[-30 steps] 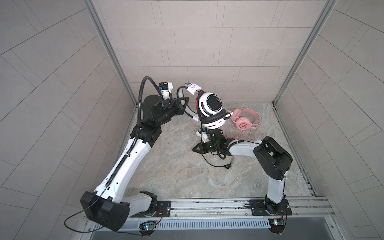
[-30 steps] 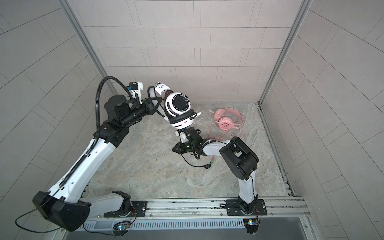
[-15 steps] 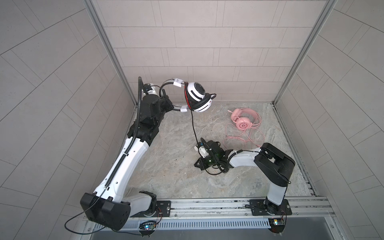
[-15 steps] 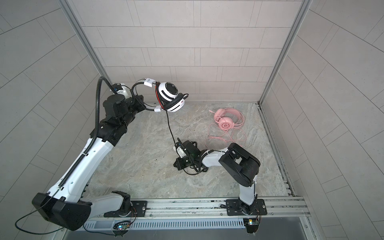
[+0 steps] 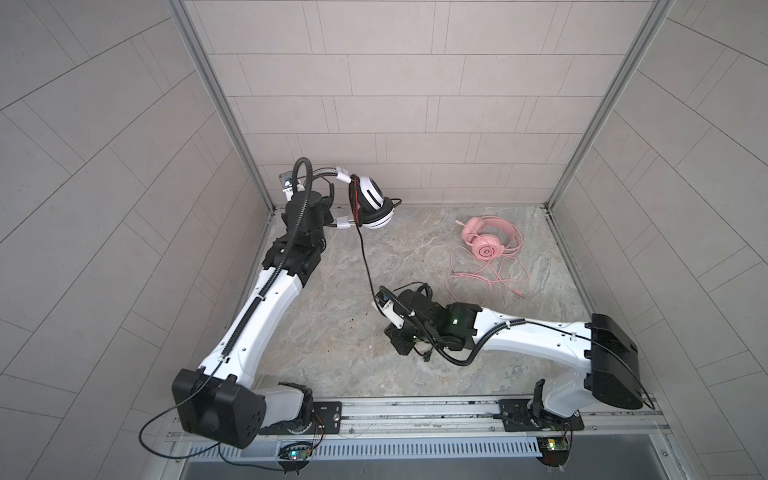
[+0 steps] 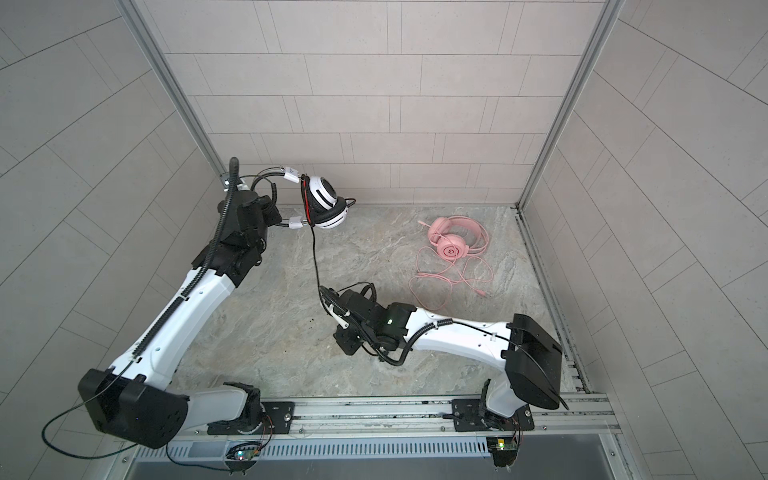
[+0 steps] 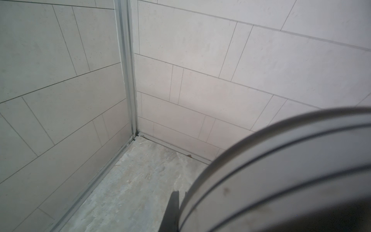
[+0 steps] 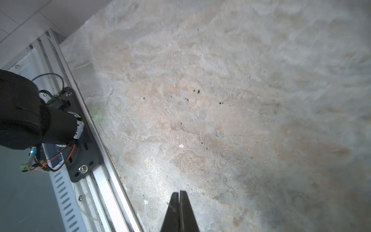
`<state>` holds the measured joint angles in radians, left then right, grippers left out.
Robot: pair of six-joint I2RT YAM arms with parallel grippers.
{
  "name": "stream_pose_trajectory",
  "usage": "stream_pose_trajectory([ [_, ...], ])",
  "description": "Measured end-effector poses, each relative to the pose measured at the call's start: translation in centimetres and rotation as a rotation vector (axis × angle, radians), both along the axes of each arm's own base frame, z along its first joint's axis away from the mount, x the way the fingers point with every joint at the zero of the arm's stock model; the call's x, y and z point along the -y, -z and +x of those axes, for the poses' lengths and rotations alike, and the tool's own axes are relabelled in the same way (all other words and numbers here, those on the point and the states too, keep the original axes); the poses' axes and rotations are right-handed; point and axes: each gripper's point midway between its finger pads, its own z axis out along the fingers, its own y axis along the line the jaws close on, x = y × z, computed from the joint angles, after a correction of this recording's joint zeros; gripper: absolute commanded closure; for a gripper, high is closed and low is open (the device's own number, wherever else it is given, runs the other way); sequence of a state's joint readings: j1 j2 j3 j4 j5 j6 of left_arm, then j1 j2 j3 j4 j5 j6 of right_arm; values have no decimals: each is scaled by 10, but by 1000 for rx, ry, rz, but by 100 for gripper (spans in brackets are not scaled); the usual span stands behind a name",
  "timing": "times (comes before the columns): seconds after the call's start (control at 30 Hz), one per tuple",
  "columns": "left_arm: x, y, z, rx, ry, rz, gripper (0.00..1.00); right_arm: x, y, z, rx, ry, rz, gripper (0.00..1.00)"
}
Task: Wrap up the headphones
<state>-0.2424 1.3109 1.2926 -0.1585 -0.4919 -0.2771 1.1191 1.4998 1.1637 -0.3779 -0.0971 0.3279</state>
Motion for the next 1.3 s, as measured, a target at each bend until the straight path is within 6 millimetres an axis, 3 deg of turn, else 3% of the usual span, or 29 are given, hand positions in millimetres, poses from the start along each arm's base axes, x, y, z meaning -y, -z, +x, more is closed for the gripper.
stream_pose_trajectory([
  [0.23, 1, 37, 21, -135, 16, 163, 100, 9, -81, 7, 186, -16, 14, 99],
  [0.43, 14, 63, 25, -233, 104, 201, 100, 20, -142, 22, 339, 6, -6, 99],
  [0.6, 37, 81, 20, -284, 203, 216, 100, 32, -176, 35, 457, 41, -50, 100],
  [0.8, 79, 121, 3, -411, 403, 262, 100, 50, -188, 59, 540, 93, -136, 100],
  [0.97, 109, 139, -16, -492, 612, 228, 100, 74, -192, 88, 554, 172, -172, 100],
  [1.1, 135, 138, -36, -506, 784, 161, 100, 95, -191, 112, 537, 239, -174, 99],
  [1.3, 178, 109, -70, -416, 1067, 36, 100, 135, -174, 150, 438, 360, -128, 99],
])
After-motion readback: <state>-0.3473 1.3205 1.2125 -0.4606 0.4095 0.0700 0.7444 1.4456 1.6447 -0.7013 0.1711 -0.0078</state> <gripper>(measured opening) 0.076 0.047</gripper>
